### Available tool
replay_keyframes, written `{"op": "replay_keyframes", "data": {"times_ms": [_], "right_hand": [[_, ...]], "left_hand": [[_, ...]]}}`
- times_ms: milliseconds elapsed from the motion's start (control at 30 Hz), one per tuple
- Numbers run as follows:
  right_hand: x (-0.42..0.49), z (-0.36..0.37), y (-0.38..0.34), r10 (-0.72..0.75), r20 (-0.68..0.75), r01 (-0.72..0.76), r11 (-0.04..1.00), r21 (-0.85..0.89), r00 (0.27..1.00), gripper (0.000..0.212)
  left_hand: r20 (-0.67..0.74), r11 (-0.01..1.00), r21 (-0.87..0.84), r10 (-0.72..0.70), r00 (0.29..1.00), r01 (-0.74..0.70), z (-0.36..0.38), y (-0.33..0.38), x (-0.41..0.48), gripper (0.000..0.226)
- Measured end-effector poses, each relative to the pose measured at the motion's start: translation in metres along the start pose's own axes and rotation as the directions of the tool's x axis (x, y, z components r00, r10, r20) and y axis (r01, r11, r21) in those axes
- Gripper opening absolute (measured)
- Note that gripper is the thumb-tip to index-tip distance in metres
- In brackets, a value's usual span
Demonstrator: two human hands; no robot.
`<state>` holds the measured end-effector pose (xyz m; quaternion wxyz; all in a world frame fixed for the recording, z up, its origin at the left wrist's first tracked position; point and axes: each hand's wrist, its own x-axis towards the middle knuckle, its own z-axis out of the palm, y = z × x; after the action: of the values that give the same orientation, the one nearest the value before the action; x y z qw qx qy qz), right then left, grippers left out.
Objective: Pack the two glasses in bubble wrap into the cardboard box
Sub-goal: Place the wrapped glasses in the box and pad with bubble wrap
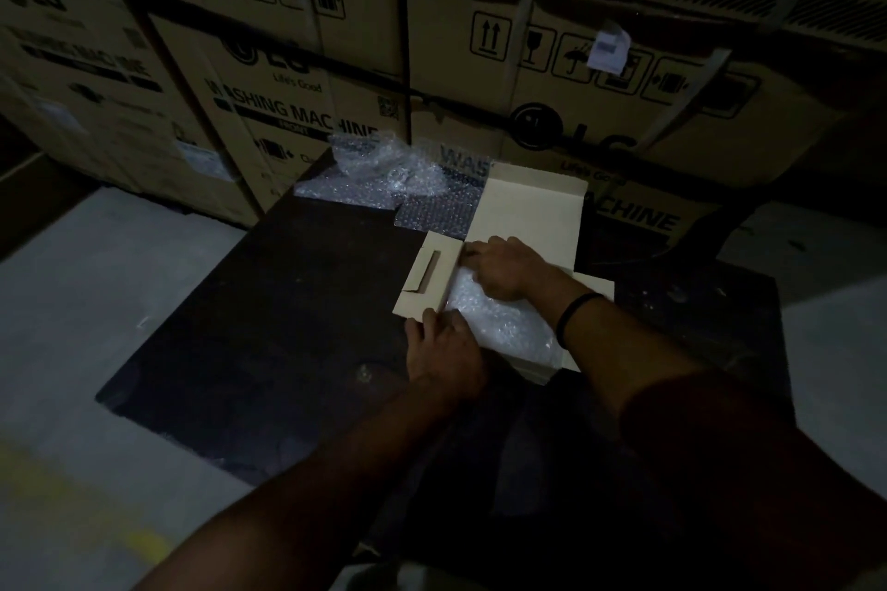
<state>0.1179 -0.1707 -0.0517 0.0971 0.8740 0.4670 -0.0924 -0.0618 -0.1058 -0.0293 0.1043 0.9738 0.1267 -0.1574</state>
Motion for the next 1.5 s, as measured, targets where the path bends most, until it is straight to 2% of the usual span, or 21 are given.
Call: {"op": "replay_keyframes", "data": {"times_ms": [133,333,533,633,800,933,1033,1167,1267,1400,1500], "right_hand": [[-0.002,0.004,0.002,0.004,0.0,-0.004,0.989,0.148,1.0,0.05],[-0.007,0.001,0.003,-0.046,-0.018,0.046,0.999,-0.007,0.999,0.047],[-0.009,0.0,0.002,-0.034,-0.028,0.034,0.999,-0.004,0.999,0.047],[-0.009,-0.003,0.001,-0.064,-0.02,0.064,0.998,-0.003,0.998,0.048],[-0.005,-0.002,0.007,0.0,0.016,-0.002,0.984,0.175,1.0,0.047],[-0.008,0.003,0.008,-0.06,0.017,0.059,0.996,0.062,0.998,0.05],[-0.01,0.006,0.009,-0.05,0.006,0.05,0.998,0.027,0.999,0.053],[-0.002,0.002,0.0,0.007,0.033,-0.013,0.982,0.191,0.999,0.057],[0.004,-0.003,-0.003,0.017,0.041,-0.026,0.973,0.231,0.999,0.052],[0.008,0.0,0.003,0.039,0.108,-0.068,0.959,0.275,0.993,0.049],[0.005,-0.004,0.008,0.004,0.185,-0.078,0.916,0.393,0.983,0.056]], "left_hand": [[-0.056,0.998,0.068,0.017,0.998,-0.013,0.009,0.002,-0.011,0.075],[-0.008,0.97,0.241,0.031,0.999,-0.028,0.007,0.008,-0.004,0.079],[-0.008,0.992,0.125,-0.016,1.0,0.017,-0.005,0.006,0.011,0.073],[-0.028,0.988,0.157,0.003,1.0,0.002,-0.008,-0.006,0.014,0.064],[-0.07,0.957,0.282,0.093,0.993,-0.07,0.0,-0.015,0.014,0.059],[-0.044,0.943,0.313,0.132,0.99,-0.112,0.003,-0.016,0.014,0.067],[-0.035,0.911,0.388,0.164,0.986,-0.137,0.004,-0.018,0.015,0.078],[-0.042,0.904,0.392,0.205,0.978,-0.172,0.001,-0.025,0.024,0.074],[-0.052,0.9,0.383,0.244,0.968,-0.206,-0.006,-0.032,0.028,0.063],[0.015,0.882,0.376,0.299,0.954,-0.283,-0.017,-0.043,0.03,0.051],[0.022,0.873,0.366,0.339,0.941,-0.323,-0.02,-0.049,0.028,0.046]]}}
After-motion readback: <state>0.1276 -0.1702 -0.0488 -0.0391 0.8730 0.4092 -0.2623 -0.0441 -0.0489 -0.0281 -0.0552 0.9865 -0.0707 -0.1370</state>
